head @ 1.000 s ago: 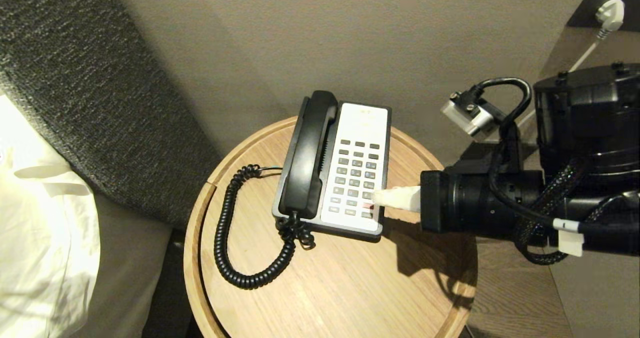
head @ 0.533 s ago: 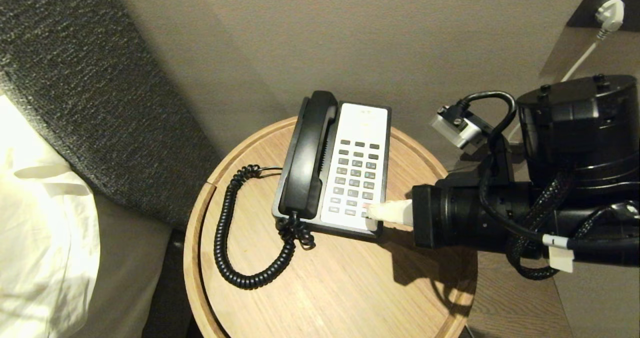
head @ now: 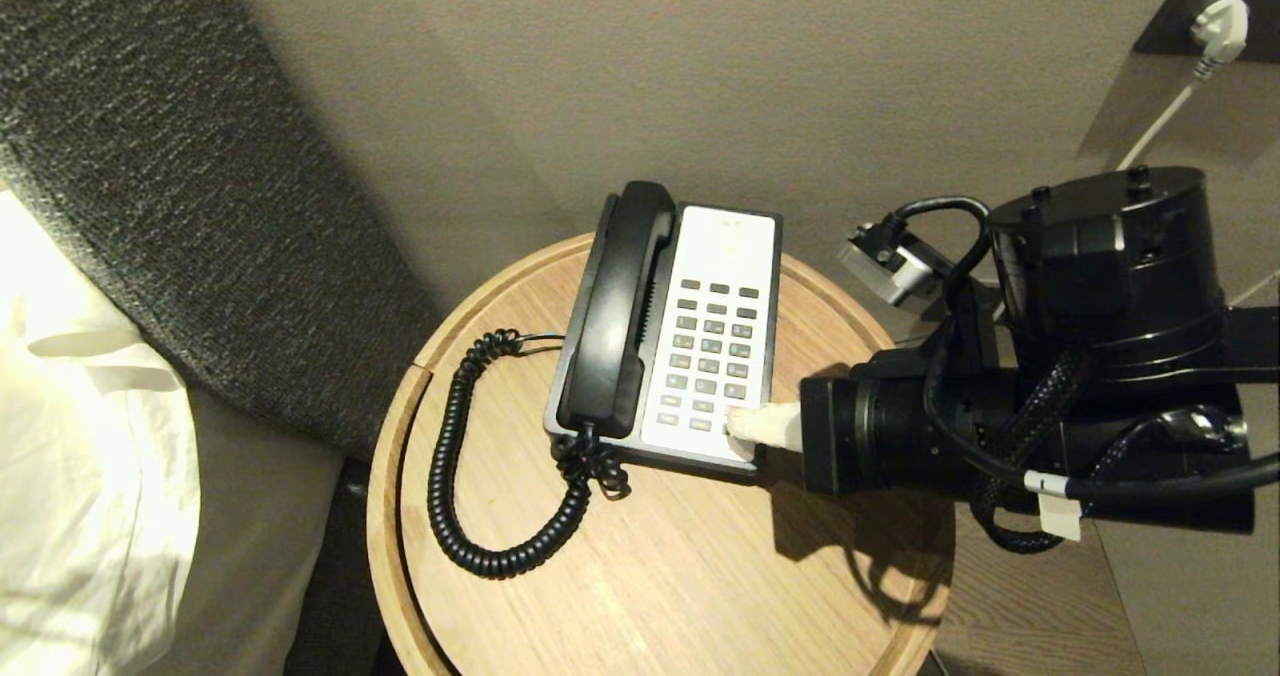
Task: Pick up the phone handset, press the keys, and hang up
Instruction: End the call using the dial pad
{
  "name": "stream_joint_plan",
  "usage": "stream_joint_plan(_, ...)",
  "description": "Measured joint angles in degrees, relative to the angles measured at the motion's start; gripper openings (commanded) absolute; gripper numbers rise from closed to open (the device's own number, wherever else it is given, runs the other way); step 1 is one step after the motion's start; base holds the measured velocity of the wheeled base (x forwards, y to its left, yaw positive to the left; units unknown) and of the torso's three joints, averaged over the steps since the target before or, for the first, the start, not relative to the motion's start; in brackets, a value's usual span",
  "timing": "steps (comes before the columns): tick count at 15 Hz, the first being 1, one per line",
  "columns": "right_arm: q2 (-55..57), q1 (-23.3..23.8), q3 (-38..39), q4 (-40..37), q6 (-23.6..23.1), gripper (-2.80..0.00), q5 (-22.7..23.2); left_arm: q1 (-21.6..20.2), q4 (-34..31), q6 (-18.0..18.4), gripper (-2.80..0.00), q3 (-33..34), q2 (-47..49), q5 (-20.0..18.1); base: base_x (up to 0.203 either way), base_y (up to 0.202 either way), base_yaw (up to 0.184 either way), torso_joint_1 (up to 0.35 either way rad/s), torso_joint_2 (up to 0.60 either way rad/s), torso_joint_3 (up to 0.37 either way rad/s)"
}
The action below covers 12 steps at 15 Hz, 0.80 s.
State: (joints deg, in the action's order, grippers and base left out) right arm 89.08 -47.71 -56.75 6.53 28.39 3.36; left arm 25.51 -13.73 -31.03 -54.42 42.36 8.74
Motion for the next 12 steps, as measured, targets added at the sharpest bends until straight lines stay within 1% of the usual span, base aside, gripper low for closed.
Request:
stream_joint_plan(2,0.25,0.11,-0.22,0.01,-0.78,-2.80,0.03,0.00,0.00,-0.05,-2.80,-0.01,-0.09,-0.01,0.000,0.000,0.000,0.000,0.00,0.000)
stream_joint_plan(12,0.61,0.69,0.11,0.02,-1.54,-2.80,-0.25,-0.02,0.00,-0.09,-2.80,-0.07,-0.14,-0.04,0.000,0.000,0.000,0.000,0.00,0.000)
